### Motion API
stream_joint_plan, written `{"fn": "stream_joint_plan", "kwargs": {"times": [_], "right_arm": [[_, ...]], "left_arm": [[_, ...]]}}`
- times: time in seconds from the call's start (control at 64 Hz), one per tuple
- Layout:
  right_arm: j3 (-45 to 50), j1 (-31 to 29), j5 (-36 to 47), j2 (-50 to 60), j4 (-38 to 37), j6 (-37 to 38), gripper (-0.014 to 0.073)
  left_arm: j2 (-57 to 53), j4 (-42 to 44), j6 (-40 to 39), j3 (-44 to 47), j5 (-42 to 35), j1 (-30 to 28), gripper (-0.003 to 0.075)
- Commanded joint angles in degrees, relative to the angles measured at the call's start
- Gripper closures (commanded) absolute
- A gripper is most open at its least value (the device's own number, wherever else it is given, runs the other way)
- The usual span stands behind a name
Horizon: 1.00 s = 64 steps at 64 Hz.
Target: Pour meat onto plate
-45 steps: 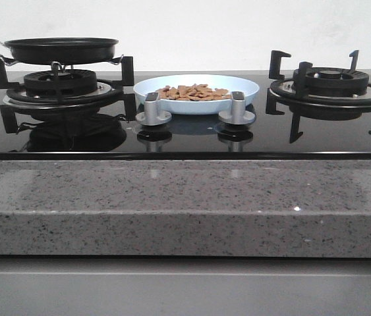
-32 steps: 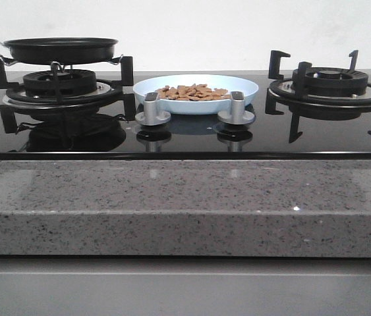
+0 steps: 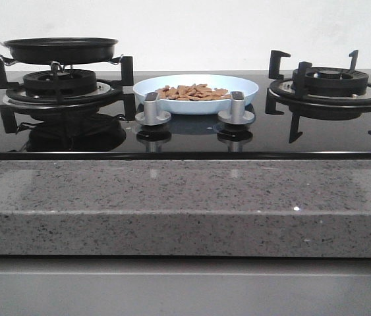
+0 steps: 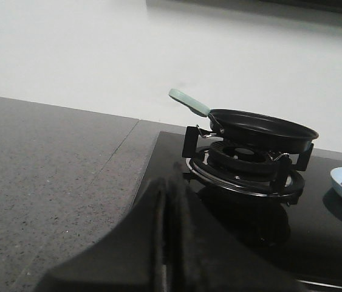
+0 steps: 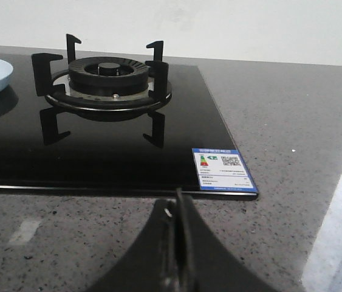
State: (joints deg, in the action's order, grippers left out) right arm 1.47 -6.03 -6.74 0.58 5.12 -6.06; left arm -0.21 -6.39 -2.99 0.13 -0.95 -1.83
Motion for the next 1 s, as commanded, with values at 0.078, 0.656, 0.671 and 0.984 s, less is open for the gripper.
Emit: {"fn": "stream_joint_plan", "kwargs": {"times": [0.078, 0.656, 0.671, 0.984], "right_arm": [[-0.25, -0.30, 8.03, 0.98, -0.74, 0.83, 0.0663], [-0.25, -0.13, 11.35, 0.98, -6.05, 4.85, 0.0663], [-0.25, -0.13, 11.41, 0.98, -6.05, 4.85, 0.0663], [-0.25, -0.13, 11.35, 0.98, -6.05, 4.85, 0.0663]], "left_arm": [[-0.85, -0.03, -0.42, 0.35, -4.81, 0.18, 0.0741], [-0.85, -0.03, -0.42, 0.35, -4.81, 0.18, 0.0741], [-0.85, -0.03, -0.42, 0.35, -4.81, 0.18, 0.0741], [-0.85, -0.03, -0.42, 0.35, -4.81, 0.18, 0.0741]]}}
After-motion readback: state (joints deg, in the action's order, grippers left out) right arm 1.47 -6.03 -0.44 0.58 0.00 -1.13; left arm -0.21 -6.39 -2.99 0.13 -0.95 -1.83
